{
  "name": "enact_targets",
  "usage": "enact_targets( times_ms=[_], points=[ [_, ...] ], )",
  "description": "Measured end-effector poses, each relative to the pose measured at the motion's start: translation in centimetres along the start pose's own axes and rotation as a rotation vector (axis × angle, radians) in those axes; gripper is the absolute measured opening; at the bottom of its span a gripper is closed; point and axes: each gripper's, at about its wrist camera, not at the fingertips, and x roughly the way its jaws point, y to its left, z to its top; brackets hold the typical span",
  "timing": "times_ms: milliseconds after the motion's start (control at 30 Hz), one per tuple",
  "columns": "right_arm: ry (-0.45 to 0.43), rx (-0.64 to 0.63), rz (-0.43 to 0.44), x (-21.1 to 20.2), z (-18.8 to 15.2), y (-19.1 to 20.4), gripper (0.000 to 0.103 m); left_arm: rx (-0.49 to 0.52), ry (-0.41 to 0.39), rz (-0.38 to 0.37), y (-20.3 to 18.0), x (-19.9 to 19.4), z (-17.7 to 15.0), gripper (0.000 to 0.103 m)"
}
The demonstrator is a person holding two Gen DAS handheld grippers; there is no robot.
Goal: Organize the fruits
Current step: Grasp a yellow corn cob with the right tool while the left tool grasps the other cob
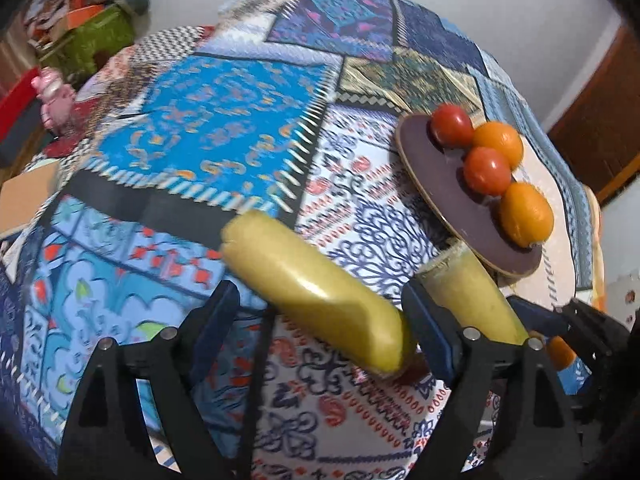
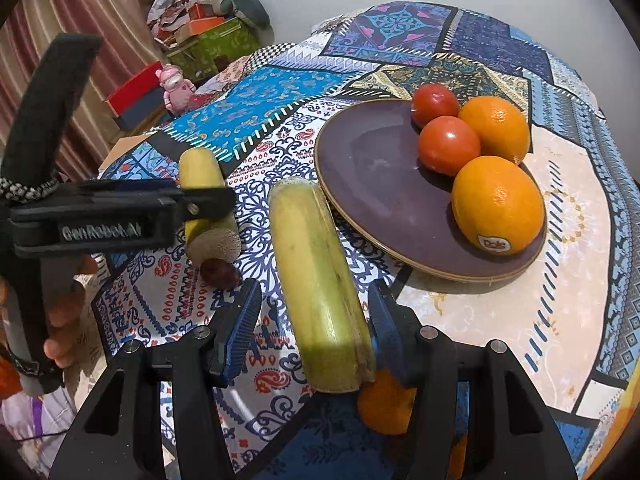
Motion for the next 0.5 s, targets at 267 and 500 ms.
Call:
enact_targets(
  times_ms=[267,500],
  points=[
    [0.022,0.005,0.003,0.9,0.3,-0.1,0.041,0.101,0.024,-0.036,-1.6,0.7,0.3,0.048],
    [0.018,0.028,0.049,0.4,0.3,0.3,0.035,0.114,0.026,-0.042,0.8,-0.3,0.3,0.035]
  ],
)
